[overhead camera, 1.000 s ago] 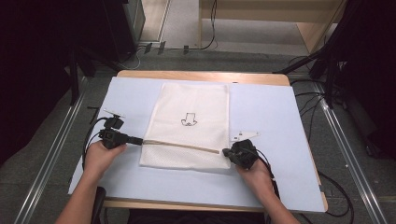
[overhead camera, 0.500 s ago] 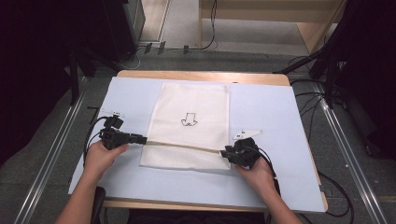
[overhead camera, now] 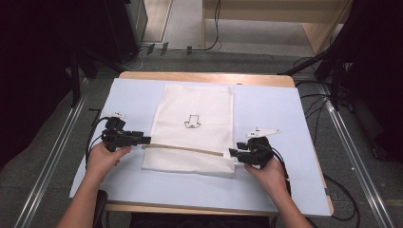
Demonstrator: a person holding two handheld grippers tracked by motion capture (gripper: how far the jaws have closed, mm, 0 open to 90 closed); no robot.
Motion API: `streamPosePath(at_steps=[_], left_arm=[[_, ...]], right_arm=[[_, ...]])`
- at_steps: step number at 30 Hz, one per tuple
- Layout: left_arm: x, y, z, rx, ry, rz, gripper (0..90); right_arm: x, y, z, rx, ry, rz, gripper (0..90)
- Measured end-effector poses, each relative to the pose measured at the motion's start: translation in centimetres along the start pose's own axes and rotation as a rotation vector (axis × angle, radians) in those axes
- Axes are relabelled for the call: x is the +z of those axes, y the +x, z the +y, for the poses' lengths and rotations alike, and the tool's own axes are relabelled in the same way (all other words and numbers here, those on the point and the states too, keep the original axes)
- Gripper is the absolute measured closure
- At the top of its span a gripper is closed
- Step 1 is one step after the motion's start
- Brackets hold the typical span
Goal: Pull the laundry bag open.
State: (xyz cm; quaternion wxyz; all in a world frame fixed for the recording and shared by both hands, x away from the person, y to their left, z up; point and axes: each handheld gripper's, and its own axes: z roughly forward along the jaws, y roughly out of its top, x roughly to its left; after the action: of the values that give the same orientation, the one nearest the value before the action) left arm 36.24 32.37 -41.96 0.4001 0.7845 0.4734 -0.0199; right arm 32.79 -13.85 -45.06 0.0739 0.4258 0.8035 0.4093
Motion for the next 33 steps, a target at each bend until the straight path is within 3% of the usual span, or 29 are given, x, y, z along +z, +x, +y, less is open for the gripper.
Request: streamPosePath(at_steps=[11,20,33], left_arm=[[-0.5,0.4,0.0,-0.001,-0.022,0.022,39.6],[-0.8,0.8,0.0,-0.004,-0.039,0.038,38.6],[-1.1,1.7,-0.1,-0.018,-0.047,0.067,38.0]], right_arm=[[-1.2,-1.5,-0.3,-0.004,-0.05,-0.026,51.1],[-2.3,-3.2,-0.7,0.029,-0.076,-0.052,50.6],[-3.0,-4.9,-1.2,0.041,-0.1,-0.094,49.5]])
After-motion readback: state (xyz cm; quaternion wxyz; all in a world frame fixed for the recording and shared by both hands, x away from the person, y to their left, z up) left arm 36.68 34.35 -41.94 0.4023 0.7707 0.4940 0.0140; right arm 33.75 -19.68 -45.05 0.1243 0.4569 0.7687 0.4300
